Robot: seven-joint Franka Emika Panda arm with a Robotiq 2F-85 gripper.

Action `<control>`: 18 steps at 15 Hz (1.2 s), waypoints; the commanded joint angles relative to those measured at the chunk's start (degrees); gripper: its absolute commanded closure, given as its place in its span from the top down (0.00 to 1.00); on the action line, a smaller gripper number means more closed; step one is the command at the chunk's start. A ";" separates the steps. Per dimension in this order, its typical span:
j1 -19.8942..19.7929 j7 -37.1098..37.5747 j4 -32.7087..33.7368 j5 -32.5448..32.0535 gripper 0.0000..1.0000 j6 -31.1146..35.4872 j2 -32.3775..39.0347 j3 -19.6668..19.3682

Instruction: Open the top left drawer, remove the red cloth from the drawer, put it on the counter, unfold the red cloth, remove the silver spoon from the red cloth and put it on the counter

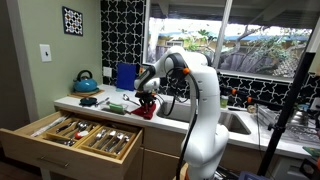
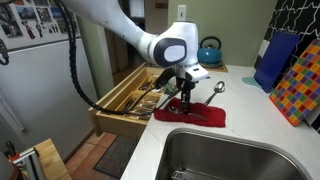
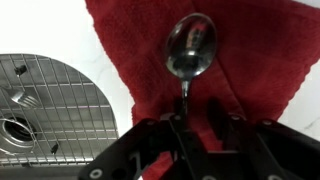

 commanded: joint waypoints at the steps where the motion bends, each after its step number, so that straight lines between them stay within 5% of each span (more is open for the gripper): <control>1: -0.48 -2.33 -1.19 2.19 0.08 1.48 0.25 -0.23; 3: -0.43 -2.23 -1.14 2.29 0.00 1.39 0.16 -0.41; 18: 0.82 -0.28 1.75 1.04 0.02 1.14 -3.79 0.16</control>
